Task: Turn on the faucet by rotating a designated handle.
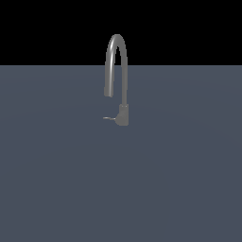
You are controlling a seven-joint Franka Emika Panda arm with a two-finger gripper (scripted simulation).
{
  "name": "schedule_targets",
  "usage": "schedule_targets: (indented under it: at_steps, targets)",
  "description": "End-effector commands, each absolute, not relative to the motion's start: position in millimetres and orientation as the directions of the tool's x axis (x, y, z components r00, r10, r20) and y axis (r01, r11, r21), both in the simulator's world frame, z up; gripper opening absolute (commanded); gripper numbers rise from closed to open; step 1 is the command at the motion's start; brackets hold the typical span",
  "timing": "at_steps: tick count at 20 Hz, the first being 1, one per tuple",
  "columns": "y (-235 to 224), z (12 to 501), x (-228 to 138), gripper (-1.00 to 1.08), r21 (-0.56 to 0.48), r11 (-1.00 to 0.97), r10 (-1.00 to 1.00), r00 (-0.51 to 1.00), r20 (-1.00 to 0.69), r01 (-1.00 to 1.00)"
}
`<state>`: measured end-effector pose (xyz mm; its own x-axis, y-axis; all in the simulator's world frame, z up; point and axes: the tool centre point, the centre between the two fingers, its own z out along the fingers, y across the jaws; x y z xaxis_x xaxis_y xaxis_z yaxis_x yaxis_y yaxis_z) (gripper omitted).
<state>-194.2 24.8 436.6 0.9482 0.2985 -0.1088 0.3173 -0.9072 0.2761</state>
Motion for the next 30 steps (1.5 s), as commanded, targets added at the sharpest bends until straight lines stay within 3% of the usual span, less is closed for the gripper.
schedule_targets:
  at_steps: [1, 14, 30]
  targets:
    - [31, 425, -182, -1.0, 0.337, -0.857, 0.364, 0.921, -0.14, 0.39]
    - [59, 365, -135, -1.0, 0.546, -0.527, 0.585, 0.744, -0.323, 0.651]
    - [79, 300, -101, -1.0, 0.624, -0.114, 0.666, 0.525, -0.53, 0.773]
